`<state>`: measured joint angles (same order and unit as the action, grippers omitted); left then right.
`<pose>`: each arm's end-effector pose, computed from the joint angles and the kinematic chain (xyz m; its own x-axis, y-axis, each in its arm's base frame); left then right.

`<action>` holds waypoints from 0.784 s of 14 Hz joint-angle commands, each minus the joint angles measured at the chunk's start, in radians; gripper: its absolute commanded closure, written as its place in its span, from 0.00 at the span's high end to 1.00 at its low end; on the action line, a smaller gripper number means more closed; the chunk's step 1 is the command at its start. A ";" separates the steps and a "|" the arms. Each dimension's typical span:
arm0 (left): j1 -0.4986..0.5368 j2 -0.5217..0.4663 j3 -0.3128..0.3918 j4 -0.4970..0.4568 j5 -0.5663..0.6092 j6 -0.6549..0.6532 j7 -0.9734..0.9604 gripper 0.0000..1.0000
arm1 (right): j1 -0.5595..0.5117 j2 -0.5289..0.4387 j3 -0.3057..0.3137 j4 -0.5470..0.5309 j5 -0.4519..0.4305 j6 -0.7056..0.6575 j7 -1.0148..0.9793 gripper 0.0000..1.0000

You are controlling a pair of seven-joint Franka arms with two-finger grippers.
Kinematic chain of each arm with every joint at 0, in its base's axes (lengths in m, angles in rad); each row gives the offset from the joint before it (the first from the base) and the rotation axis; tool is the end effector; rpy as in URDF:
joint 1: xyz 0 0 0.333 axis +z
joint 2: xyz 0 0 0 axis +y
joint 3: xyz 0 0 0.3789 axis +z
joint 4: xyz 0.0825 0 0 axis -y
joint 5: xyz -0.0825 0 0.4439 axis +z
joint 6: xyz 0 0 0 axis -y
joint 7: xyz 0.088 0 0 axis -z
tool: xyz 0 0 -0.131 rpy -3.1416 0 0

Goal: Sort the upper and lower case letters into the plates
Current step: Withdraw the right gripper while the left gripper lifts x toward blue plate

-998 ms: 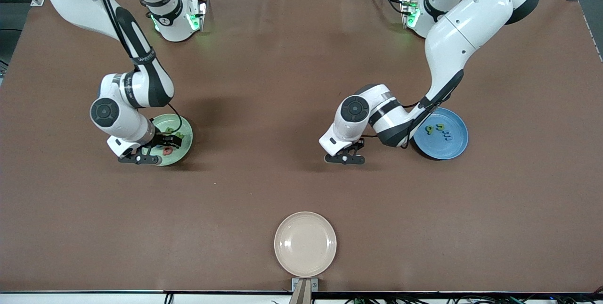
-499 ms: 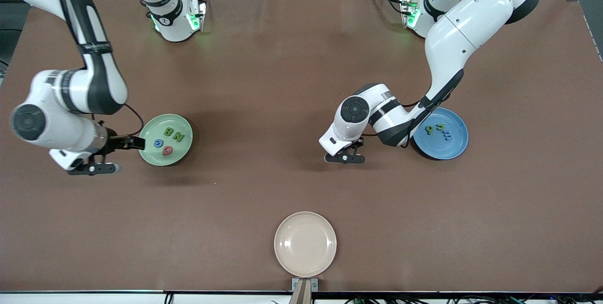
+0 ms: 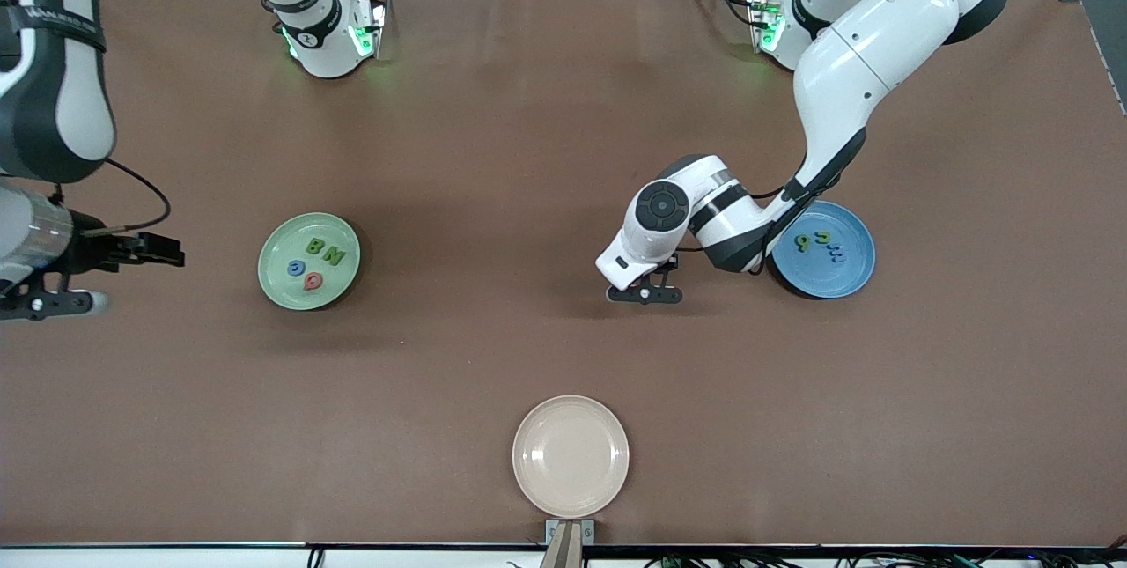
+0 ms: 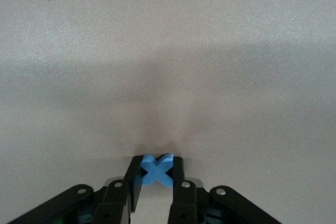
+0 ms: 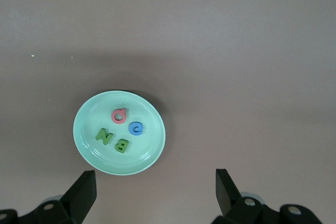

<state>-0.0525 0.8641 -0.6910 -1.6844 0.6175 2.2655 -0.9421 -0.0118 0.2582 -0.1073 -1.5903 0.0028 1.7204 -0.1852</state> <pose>0.5998 -0.4452 0.1546 0.9966 -0.0543 -0.0617 -0.0533 -0.9984 0.0174 0.6922 -0.0756 0.4957 0.9894 0.0666 -0.1287 0.0673 -0.9977 0.0010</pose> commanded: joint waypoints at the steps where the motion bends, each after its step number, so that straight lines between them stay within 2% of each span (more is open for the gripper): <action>1: 0.016 -0.048 0.004 -0.020 -0.024 -0.043 0.008 0.08 | -0.016 -0.022 0.018 0.056 -0.007 -0.095 0.013 1.00; 3: 0.049 -0.094 -0.007 -0.020 -0.024 -0.104 0.044 0.08 | -0.014 -0.020 0.021 0.119 -0.006 -0.209 0.073 1.00; 5: 0.168 -0.108 -0.098 -0.021 -0.024 -0.220 0.142 0.08 | -0.013 -0.022 0.024 0.147 -0.006 -0.251 0.078 1.00; 7: 0.346 -0.109 -0.227 -0.066 -0.010 -0.309 0.213 0.08 | 0.010 -0.022 0.024 0.177 -0.009 -0.261 0.079 1.00; 8: 0.455 -0.115 -0.292 -0.116 -0.002 -0.313 0.245 0.08 | 0.019 -0.020 0.023 0.187 -0.010 -0.277 0.079 1.00; 9: 0.571 -0.120 -0.361 -0.168 0.034 -0.314 0.284 0.08 | 0.026 -0.020 0.023 0.203 -0.010 -0.294 0.079 1.00; 11: 0.746 -0.114 -0.441 -0.256 0.137 -0.314 0.344 0.08 | 0.021 -0.016 0.021 0.210 -0.010 -0.297 0.073 1.00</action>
<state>0.5290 0.7685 -1.0509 -1.8189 0.6860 1.9358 -0.6455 0.0112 0.2414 -0.0863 -1.3966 0.0028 1.4417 -0.1232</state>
